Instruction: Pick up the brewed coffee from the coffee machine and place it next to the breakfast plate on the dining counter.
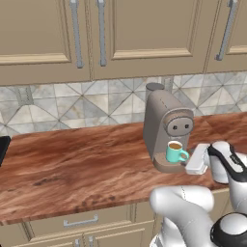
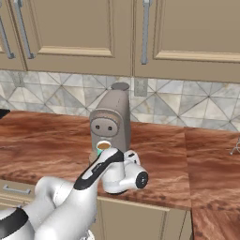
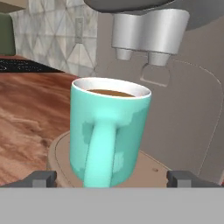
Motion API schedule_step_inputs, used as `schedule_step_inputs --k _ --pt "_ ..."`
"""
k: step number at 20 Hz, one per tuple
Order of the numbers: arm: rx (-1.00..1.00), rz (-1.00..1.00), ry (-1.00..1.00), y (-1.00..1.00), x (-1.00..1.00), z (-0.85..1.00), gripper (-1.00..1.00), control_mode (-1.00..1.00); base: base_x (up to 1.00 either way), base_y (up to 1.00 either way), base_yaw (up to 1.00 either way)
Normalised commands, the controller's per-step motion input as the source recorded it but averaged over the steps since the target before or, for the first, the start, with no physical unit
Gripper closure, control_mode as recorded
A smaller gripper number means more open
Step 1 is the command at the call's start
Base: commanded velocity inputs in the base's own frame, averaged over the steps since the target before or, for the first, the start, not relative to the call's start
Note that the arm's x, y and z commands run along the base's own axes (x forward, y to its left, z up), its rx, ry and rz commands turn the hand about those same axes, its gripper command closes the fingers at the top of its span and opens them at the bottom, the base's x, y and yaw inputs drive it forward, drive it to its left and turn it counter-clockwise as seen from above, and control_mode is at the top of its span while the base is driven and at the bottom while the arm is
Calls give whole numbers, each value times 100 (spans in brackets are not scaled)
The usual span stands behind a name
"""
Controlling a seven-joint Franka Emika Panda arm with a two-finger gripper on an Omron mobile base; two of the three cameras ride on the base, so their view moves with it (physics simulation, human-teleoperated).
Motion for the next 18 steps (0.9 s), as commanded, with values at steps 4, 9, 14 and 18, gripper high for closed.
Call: schedule_step_inputs --k 4,9,14,18 --pt "0 0 0 0 18 -13 -100 -100 0 0 0" --pt "1 0 0 4 1 -1 -100 -100 0 0 0" --pt "0 0 0 21 0 0 100 -100 0 0 0" --pt "0 0 0 40 2 0 100 -100 0 0 0"
